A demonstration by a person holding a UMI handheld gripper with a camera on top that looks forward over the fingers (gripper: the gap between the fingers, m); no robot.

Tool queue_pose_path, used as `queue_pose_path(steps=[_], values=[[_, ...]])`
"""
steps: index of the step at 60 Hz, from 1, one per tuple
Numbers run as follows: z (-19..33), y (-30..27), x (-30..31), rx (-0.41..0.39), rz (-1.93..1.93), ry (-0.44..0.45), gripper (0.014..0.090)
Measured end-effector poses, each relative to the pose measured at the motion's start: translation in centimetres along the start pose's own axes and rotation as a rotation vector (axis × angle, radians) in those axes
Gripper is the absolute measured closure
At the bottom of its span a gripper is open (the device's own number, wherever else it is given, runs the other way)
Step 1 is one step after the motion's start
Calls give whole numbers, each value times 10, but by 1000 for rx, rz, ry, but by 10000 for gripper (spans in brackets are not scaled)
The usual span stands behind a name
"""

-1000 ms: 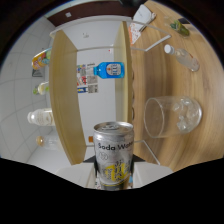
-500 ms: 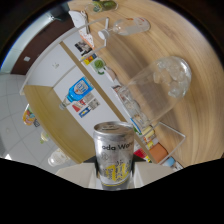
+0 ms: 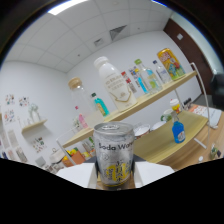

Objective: Make me a cup of Mojito.

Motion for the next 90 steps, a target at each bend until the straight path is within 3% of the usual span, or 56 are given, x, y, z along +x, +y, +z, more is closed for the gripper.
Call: queue_pose_path(steps=[10,34,46,61,76,81,86,90], values=[[17,57,1,-55,-314,19,533],[45,179,60,-261,-424,64,533],[46,202,66,-296,-414,64,524],[41,201,67,-246,-409,99,510],[27,210,64,-278,-467,124,502],[23,211,64,-306,-448,142,427],[13,206,61,-330,-450,164,187],[0,199,54,-353,-453,167,201]])
